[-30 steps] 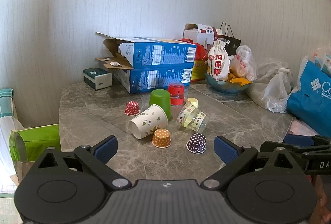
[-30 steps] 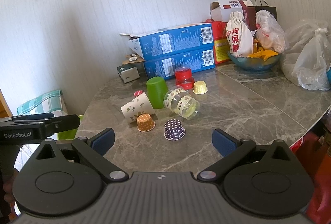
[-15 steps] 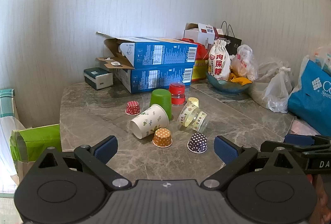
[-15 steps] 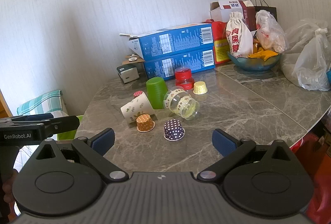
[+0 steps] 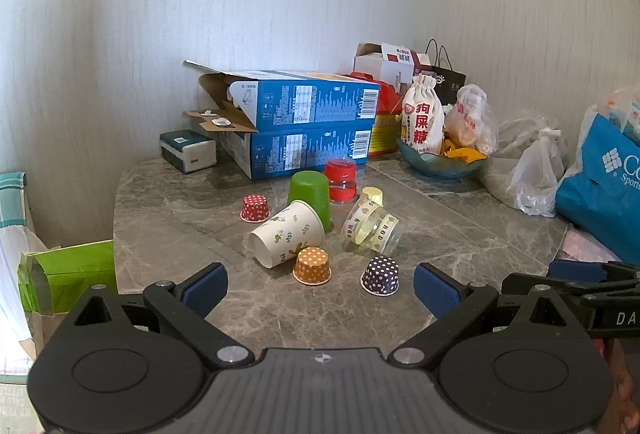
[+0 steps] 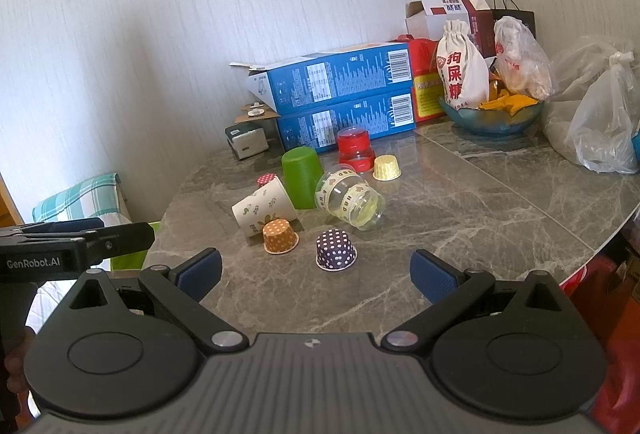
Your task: Flip cup upright
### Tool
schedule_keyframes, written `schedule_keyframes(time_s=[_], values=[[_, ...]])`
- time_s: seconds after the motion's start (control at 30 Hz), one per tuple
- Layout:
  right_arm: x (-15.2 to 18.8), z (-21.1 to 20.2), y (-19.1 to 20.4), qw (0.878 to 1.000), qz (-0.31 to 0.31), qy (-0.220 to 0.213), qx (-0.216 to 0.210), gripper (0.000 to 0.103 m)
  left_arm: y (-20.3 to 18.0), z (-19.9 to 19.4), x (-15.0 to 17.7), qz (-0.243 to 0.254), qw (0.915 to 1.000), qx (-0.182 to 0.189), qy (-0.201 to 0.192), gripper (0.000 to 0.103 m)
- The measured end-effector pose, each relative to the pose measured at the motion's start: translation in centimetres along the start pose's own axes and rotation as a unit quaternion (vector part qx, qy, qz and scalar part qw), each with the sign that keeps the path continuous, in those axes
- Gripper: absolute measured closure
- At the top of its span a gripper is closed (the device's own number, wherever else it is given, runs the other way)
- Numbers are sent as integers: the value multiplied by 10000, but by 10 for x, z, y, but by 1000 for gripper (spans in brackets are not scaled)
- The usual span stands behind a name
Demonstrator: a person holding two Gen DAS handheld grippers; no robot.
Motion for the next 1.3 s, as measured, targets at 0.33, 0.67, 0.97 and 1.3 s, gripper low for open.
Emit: schedule_keyframes(time_s=[0.33,0.67,0.97,1.3], values=[[0,2,-2,10000,31,16,-3,2,1,2,1,-10,10000,20,18,3],[-4,15,-7,9999,135,50,28,2,6,15,0,-48,10000,35,47,3],[-93,94,-3,9983,-378,-155,427,2,38,41,-9,-203,9997,132,74,3],[-234,291,-31,9765,-463,1924,848,13,87,75,-23,-468,9986,-119,204,3]])
Point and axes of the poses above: each gripper's, at about its wrist camera, not at the fingertips, and z roughly the way its jaws point, y to its left, x to its underside, the point moved 6 cm from there along z, roughly the way its jaws point, and after that the axes turned 10 degrees about y, right-handed, at the moved point
